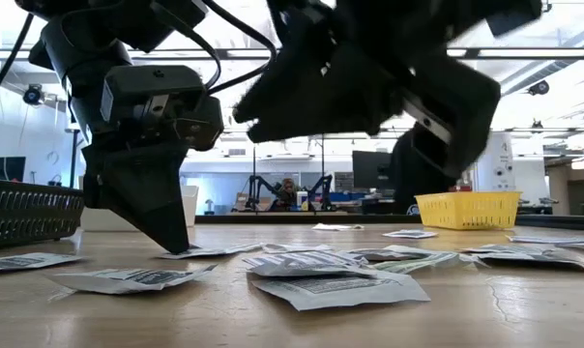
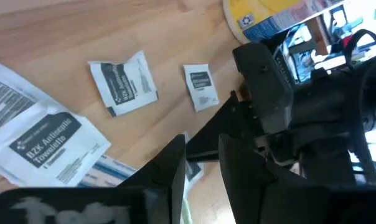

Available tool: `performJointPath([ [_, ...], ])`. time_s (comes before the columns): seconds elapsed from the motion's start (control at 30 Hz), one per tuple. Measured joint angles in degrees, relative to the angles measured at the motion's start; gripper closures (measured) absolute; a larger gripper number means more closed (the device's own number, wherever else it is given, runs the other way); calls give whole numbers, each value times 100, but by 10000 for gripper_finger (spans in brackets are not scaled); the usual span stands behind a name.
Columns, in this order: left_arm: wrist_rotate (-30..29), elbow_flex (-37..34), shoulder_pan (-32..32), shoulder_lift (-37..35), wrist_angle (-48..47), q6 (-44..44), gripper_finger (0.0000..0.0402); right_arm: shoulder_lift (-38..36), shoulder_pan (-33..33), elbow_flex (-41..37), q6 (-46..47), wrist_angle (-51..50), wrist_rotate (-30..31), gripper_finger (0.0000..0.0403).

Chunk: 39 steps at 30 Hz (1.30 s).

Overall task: Pick & Place First Aid Supplies
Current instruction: Put the gray towelette pack into the white bin

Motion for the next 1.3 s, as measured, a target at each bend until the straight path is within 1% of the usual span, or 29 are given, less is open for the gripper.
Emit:
performJointPath([
  [0.1, 20, 0, 2, 0, -7, 19, 337, 0, -17, 264, 39, -547, -7, 309],
  [0.2, 32, -4, 7, 2, -11, 33, 337, 0, -24, 296, -39, -862, -20, 314],
  [0.43, 136, -60, 64, 2, 35, 161, 337, 0, -33, 75, -153, -797, -43, 310],
  [0.53, 179, -98, 87, 2, 106, 250, 337, 153, -46, 103, -173, -455, -46, 305],
  [0.6, 232, -105, 103, 2, 160, 273, 337, 406, -46, 265, -184, -478, -29, 303],
  [0.73, 260, -107, 103, 2, 194, 294, 337, 898, -33, 659, -151, -620, 526, 305],
  [0.8, 295, -107, 103, 2, 202, 301, 337, 1091, -37, 896, -32, -850, 692, 308],
  [0.93, 397, -103, 105, 5, 236, 304, 337, 1363, -20, 1430, 133, -1842, 689, 317],
  [1.03, 417, -107, 109, 5, 244, 306, 337, 1497, -9, 1715, 235, -2255, 704, 324],
  [1.3, 462, -244, 109, 5, 535, 337, 337, 1707, -14, 2009, 349, -2343, 751, 330],
])
